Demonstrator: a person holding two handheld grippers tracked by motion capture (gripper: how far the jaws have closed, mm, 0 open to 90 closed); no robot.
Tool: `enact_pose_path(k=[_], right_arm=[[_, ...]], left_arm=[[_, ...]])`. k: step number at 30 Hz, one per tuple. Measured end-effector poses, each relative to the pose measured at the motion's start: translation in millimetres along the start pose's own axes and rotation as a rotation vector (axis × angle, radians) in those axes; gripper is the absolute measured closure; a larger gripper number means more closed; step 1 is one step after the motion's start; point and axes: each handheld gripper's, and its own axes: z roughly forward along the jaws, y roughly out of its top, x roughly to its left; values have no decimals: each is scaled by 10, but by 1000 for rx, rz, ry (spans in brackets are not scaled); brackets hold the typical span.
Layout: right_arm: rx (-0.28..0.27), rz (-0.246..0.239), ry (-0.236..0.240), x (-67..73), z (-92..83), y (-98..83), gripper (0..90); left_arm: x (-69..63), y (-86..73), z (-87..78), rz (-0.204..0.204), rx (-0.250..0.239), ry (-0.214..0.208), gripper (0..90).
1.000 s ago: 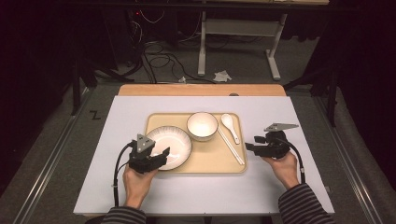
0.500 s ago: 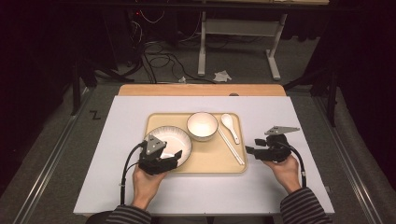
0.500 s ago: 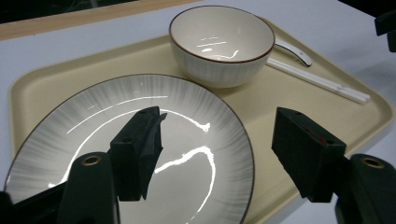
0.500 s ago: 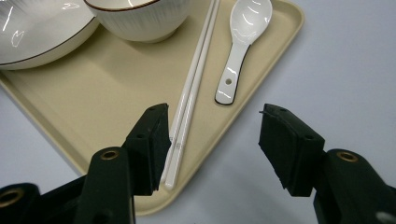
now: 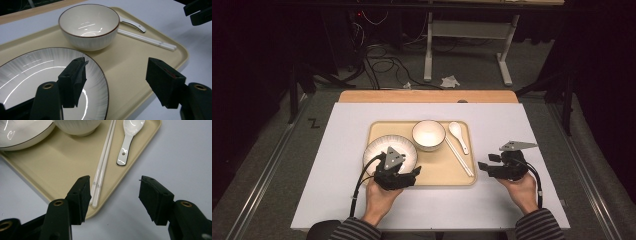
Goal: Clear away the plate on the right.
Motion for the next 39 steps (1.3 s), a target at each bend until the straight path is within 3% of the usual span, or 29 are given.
enact_pose_path(k=[9,19,39], right_arm=[[-1,17,-14,23,-82,-81,434],[3,-2,-18,110,-131,-179,432],[18,-30,3,232,-187,-316,432]], left_arm=[[-156,35,69,40,-4,-47,329],[-391,45,200,100,17,-100,329],[-602,-58,310,146,66,-161,330]])
